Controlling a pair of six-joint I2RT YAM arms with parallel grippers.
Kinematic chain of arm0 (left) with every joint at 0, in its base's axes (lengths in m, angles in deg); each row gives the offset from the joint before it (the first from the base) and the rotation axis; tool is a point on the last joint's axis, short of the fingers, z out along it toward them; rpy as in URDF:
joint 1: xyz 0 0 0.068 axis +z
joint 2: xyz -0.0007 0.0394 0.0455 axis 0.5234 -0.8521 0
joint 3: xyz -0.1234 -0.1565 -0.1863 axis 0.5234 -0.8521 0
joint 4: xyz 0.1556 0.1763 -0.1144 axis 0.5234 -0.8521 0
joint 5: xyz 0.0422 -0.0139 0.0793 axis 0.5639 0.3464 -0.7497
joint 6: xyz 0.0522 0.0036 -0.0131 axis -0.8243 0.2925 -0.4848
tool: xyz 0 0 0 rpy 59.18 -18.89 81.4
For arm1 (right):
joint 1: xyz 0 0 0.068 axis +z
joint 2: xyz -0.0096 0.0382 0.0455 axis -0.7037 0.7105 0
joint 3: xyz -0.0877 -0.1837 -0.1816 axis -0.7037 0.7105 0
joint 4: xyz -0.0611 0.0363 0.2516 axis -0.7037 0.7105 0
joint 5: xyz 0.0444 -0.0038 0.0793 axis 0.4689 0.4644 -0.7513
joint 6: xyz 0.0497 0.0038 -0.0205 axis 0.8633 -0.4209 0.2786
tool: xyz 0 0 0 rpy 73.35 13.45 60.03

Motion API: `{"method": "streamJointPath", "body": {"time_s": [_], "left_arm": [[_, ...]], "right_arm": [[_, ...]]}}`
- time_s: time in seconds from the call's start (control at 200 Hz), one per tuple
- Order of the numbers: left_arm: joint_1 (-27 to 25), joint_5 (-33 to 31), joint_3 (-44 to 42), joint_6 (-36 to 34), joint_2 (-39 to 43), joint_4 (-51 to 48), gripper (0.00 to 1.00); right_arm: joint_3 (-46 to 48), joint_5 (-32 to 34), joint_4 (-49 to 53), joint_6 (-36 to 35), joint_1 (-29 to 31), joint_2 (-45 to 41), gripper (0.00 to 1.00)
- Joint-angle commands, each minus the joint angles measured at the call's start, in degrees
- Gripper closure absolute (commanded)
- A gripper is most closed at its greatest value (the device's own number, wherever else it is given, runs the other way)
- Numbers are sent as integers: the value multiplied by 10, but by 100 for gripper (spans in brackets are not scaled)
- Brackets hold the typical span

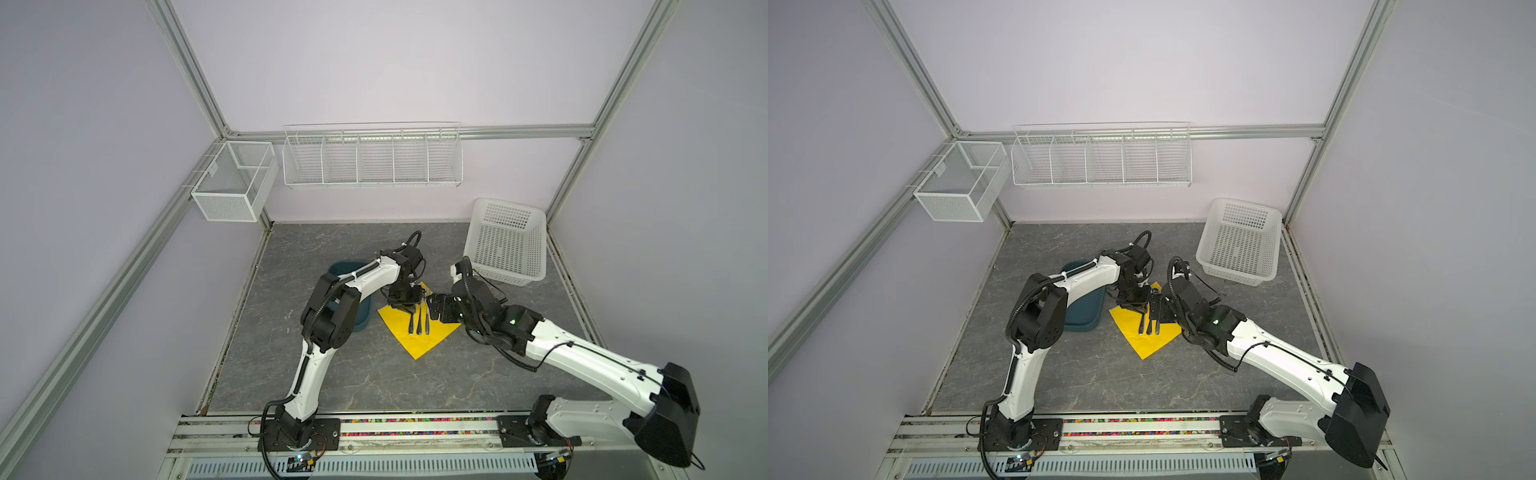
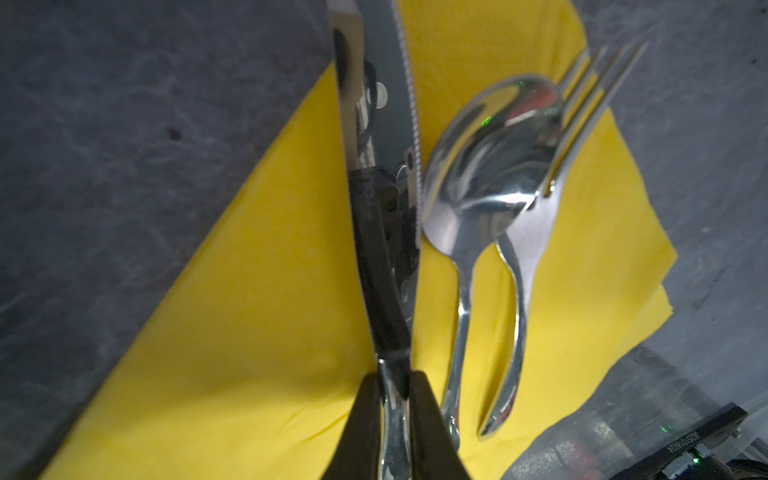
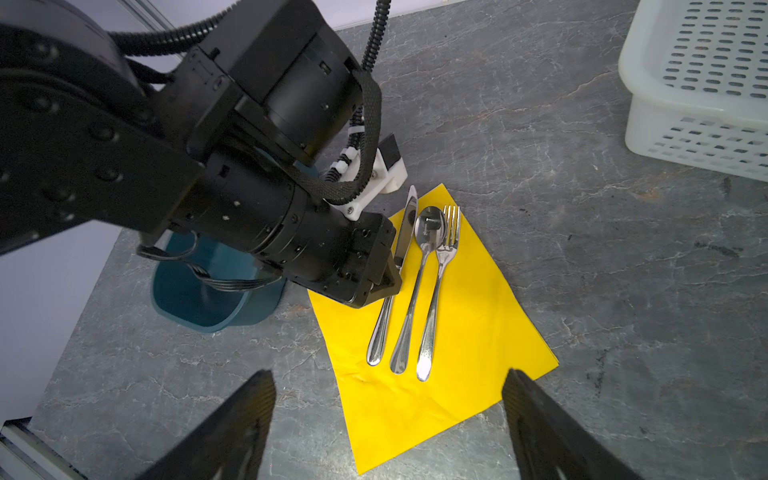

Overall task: Place the utensils on the paper napkin and roll it up
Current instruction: 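Lower the knife beside the spoon and open the left gripper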

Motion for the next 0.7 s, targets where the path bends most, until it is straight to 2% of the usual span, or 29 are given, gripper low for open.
{"method": "streamJointPath", "body": {"time_s": [0.0,0.7], "left_arm": [[-4,12,11,-5,-5,-2,86],[-5,6,-11,-33,19,10,82]], "right_arm": [[5,-1,4,8,-3,-2,11],[9,3,10,15,-2,-11,11]]}}
